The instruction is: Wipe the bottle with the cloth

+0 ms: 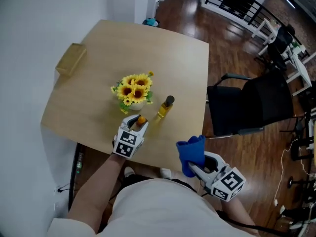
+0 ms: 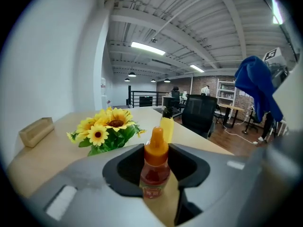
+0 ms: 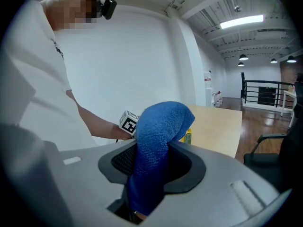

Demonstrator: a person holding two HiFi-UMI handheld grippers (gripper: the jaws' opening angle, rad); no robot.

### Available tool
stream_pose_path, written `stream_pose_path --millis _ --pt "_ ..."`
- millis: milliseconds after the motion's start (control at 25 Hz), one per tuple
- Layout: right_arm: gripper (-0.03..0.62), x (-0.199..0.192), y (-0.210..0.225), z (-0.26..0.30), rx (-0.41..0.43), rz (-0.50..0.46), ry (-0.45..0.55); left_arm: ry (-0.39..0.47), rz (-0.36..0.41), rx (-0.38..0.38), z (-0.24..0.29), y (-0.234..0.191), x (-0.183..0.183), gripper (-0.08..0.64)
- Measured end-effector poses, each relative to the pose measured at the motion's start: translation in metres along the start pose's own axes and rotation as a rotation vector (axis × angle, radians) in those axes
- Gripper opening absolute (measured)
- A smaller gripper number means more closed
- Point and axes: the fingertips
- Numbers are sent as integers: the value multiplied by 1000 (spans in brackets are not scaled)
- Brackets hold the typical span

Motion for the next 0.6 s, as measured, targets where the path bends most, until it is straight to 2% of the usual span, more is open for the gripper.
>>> stream_pose_path --millis 320,440,600 --pt "156 14 -8 11 -57 5 47 29 8 -107 -27 14 24 156" --pt "156 35 -13 24 -36 -22 85 51 31 -189 -56 36 55 156" --pt "156 80 -26 48 33 -86 162 88 66 -282 -95 68 97 156"
Point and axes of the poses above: the fingertips, and each gripper's own axes: z forward along the fingers, y to its right, x out of its top, and after that the axes turned 4 degrees about -x, right-handed
